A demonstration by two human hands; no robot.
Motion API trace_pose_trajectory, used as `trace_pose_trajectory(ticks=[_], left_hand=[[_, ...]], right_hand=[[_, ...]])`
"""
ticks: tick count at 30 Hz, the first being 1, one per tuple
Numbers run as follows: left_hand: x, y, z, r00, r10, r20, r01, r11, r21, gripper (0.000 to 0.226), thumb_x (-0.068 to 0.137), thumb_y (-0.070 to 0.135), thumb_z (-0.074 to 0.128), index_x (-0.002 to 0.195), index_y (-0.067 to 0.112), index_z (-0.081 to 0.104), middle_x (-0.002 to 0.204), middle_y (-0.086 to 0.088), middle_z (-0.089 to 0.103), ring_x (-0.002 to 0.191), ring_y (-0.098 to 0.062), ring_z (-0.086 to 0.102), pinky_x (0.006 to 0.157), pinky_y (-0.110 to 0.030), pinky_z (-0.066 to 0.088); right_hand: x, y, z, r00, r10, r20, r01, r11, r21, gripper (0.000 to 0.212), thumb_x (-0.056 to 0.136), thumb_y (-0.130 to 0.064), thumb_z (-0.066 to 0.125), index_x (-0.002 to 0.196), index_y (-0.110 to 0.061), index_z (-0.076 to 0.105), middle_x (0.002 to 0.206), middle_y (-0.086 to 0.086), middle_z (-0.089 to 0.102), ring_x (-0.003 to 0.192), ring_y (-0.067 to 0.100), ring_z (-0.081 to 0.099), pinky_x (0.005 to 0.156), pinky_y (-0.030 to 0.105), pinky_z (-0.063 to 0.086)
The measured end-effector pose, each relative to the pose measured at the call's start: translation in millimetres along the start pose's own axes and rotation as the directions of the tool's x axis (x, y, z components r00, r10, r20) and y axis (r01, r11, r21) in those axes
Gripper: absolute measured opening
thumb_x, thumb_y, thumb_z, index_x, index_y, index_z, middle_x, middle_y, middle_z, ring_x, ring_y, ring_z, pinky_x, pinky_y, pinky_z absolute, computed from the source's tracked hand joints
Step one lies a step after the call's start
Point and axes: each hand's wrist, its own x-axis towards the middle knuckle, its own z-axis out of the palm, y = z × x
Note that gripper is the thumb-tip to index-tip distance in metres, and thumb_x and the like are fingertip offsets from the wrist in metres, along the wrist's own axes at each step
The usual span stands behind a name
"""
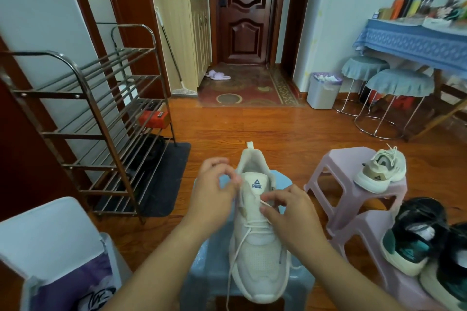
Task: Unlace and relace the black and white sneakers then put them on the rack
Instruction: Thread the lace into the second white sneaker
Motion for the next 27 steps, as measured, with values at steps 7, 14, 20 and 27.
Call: trace_pose_trajectory(ticks=[7, 14, 20, 27], left_hand=[[26.6, 1.5, -86.3, 0.755, -0.551, -0.355, -0.236, 0.276, -0.932, 0.025, 0.109, 0.013, 0.036, 0.131, 0.006, 0.045, 0.107, -0.02, 0.073, 0.09, -0.027, 0.077, 0.073, -0.031, 0.062], [14.5, -16.3, -66.1, 0.982, -0.056, -0.178, 0.067, 0.996, 0.054, 0.027, 0.102, 0.051, 0.048, 0.096, 0.027, 0.058, 0.066, 0.012, 0.056, 0.06, -0.013, 0.051, 0.054, -0.032, 0.04], [-1.3, -16.1, -32.7, 0.894, -0.214, 0.394, -0.08, 0.788, 0.61, 0.04, 0.085, 0.074, 0.058, 0.088, 0.035, 0.064, 0.075, 0.009, 0.063, 0.074, -0.012, 0.064, 0.07, -0.035, 0.053], [2.8, -14.6, -35.3, 0.891, -0.174, 0.419, 0.013, 0.933, 0.36, 0.039, 0.089, 0.061, 0.064, 0.078, 0.023, 0.063, 0.057, 0.012, 0.053, 0.047, -0.005, 0.044, 0.051, -0.028, 0.038]], right_hand=[[1.2, 0.4, -4.5, 0.999, 0.005, 0.048, -0.004, 1.0, -0.025, 0.021, 0.088, -0.035, 0.074, 0.101, -0.048, 0.064, 0.098, -0.019, 0.051, 0.103, 0.004, 0.049, 0.091, 0.028, 0.046], [3.3, -1.2, -7.9, 0.994, -0.095, 0.053, 0.099, 0.992, -0.079, 0.028, 0.091, -0.041, 0.068, 0.119, -0.042, 0.062, 0.113, -0.02, 0.041, 0.114, 0.004, 0.041, 0.098, 0.024, 0.037], [32.6, 1.7, -14.6, 0.971, -0.204, 0.123, 0.221, 0.964, -0.147, 0.04, 0.106, -0.029, 0.043, 0.145, -0.032, 0.051, 0.152, -0.011, 0.035, 0.138, 0.016, 0.03, 0.111, 0.028, 0.024], [42.2, 10.7, -14.3, 0.968, -0.175, 0.178, 0.178, 0.984, 0.001, 0.038, 0.105, -0.029, 0.047, 0.143, -0.033, 0.054, 0.146, -0.013, 0.048, 0.138, 0.009, 0.039, 0.117, 0.042, 0.034]])
